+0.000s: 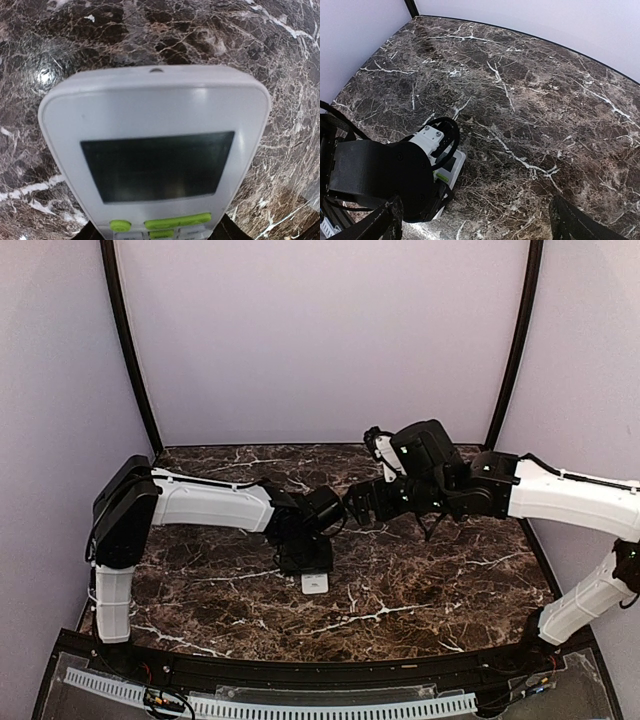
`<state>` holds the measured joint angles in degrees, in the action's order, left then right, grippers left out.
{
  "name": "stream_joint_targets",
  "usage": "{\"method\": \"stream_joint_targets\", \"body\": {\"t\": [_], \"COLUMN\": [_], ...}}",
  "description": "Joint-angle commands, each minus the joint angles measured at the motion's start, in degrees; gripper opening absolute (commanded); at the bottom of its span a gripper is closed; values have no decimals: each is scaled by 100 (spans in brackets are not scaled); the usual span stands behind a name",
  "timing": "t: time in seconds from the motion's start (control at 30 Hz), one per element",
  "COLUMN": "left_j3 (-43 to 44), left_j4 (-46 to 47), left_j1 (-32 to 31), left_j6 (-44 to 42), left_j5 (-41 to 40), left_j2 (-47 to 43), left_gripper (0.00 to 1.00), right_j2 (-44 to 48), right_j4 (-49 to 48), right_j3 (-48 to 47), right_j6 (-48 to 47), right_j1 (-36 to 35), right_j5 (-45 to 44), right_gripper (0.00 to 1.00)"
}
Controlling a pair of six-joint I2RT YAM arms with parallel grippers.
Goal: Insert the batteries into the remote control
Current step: Place the remote control at the center of the board, then reset both arms
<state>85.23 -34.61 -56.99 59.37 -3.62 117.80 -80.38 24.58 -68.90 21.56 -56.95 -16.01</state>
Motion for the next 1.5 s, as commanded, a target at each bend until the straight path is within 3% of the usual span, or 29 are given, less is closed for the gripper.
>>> {"method": "stream_joint_targets", "body": {"t": [0.0,0.17,0.2,0.27,0.6,0.77,0.97,1.1,1.3,1.33,1.47], "left_j3": [204,267,267,273,263,-35,-1679,-2473,-3287,-3458,-4526], "left_j4": [-638,-686,-682,-675,-697,-226,1545,2119,1572,1631,2285], "left_j1": [7,6,9,17,6,-49,59,824,3005,3409,3979], "left_j6": [-21,-99,-109,-141,-193,-727,-1816,-2482,-2249,-2217,-2166], "left_j5": [54,53,16,-13,-274,-1385,-3031,-2870,-3015,-3095,-3438], "left_j2": [491,603,604,604,268,-826,-2930,-3886,-4640,-4871,-5527], "left_gripper": [49,53,69,84,88,94,99,99,99,99,99], "right_j2": [158,154,149,148,202,317,660,1041,1530,1617,1983], "right_j4": [-19,-39,-29,-17,26,-33,-406,-880,-1532,-1637,-2572], "right_j3": [77,83,79,70,34,109,656,1363,2511,2699,3620], "right_j6": [9,-26,-27,-38,-98,-43,-149,-245,-235,-236,20], "right_j1": [13,11,11,10,10,109,1154,2254,4407,4638,5210], "right_j5": [-128,-132,-135,-139,-195,-335,204,1078,2515,2650,2893], "right_gripper": [99,99,99,99,99,99,98,99,99,99,98]}}
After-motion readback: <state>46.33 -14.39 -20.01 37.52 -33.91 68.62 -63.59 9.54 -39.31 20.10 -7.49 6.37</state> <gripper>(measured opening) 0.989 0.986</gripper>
